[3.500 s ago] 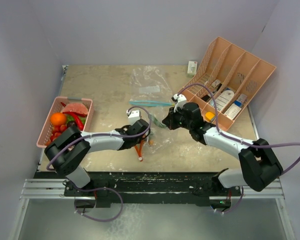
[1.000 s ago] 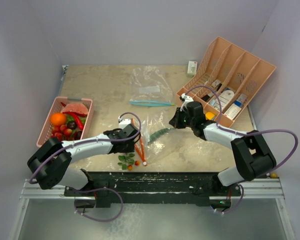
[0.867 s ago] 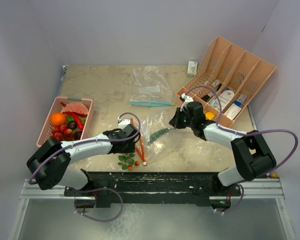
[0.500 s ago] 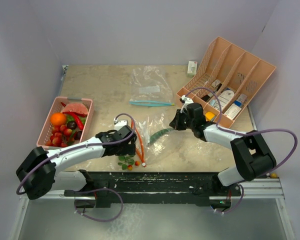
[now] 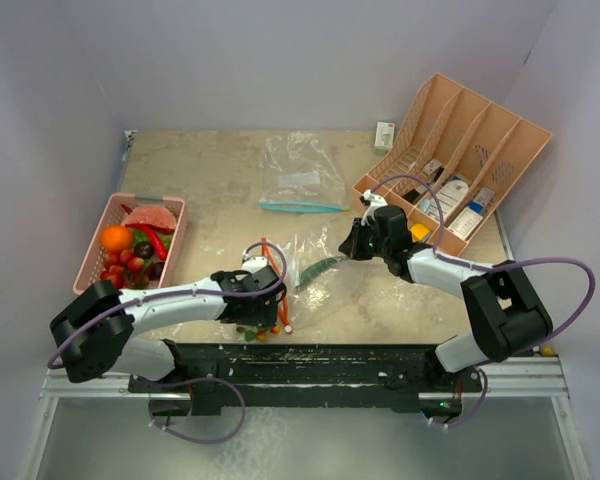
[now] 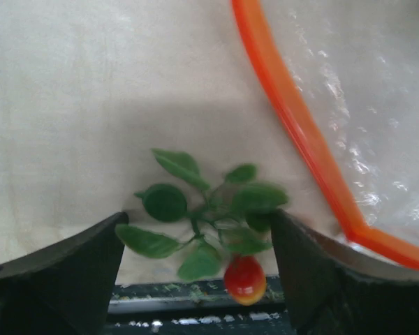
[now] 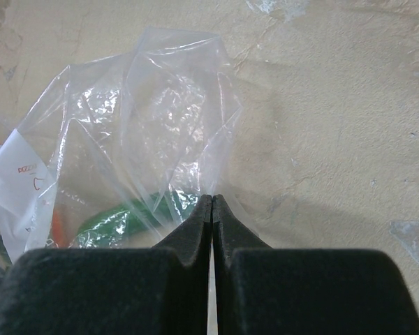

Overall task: Open the zip-top bag and remove the fake food
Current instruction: Pick up the fake fruit from the center of the board.

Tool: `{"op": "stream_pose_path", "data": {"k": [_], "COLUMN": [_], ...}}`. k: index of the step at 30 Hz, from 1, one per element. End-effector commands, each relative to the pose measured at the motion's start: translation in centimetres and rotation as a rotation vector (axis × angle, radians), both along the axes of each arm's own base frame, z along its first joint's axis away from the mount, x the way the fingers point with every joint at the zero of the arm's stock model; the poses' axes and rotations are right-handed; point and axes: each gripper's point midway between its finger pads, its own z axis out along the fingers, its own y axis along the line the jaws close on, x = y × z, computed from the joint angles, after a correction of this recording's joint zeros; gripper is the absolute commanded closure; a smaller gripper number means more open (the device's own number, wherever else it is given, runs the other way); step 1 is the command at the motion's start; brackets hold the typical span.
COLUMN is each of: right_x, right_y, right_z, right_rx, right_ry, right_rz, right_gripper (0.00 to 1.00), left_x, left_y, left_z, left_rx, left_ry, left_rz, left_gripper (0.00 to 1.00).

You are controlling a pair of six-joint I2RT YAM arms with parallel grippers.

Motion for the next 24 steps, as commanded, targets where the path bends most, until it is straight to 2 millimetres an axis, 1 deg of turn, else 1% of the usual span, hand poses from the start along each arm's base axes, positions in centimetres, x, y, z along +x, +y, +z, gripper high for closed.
{"op": "stream_pose_path", "data": {"k": [1,5,7,8,9,10,13,14,18,24], "right_x": [0.7,0.7,0.7,0.6,0.6,0.6,0.6,0.6,0.5,0.4], "right_y": [0.3,0.1,0.0,0.0,0.0,0.0,-0.1,-0.1,-0.1,-0.2], "right_z": [0.4,0.3,0.2,0.2,0.1,0.1,0.0,0.0,-0.2,-0.2], "right_rx": [0.007,0.001,-0.001,-0.002,-0.003,-0.004,-0.005,-0.006,-0.005,-0.004], "right_ry": [-0.031,-0.03,-0.027,-0.025,-0.024,-0.024,-0.021,-0.02,-0.013,-0.013], "right_rz": [0.016,0.015,0.013,0.014,0.013,0.013,0.011,0.011,0.013,0.011], "right_gripper": [1.0,1.0,1.0,1.0,1.0,1.0,1.0,1.0,1.0,1.0], "left_x": [-0.5,-0.6,-0.5,-0.4,-0.4,-0.2,0.5,0.8,2.0,2.7], "left_y": [0.5,0.4,0.4,0.5,0.5,0.5,0.4,0.4,-0.3,-1.0], "left_z": [-2.3,-3.3,-3.5,-3.5,-3.5,-3.4,-2.4,-1.9,0.0,2.5], "left_rx": [0.047,0.039,0.039,0.043,0.045,0.049,0.047,0.043,0.021,-0.031], "left_ry": [0.031,0.036,0.033,0.03,0.026,0.02,-0.016,-0.031,-0.075,-0.108], "left_rz": [0.044,0.06,0.068,0.07,0.069,0.068,0.068,0.065,0.03,0.012], "left_gripper": [0.19,0.35,0.49,0.54,0.63,0.7,0.94,1.0,1.0,1.0]}}
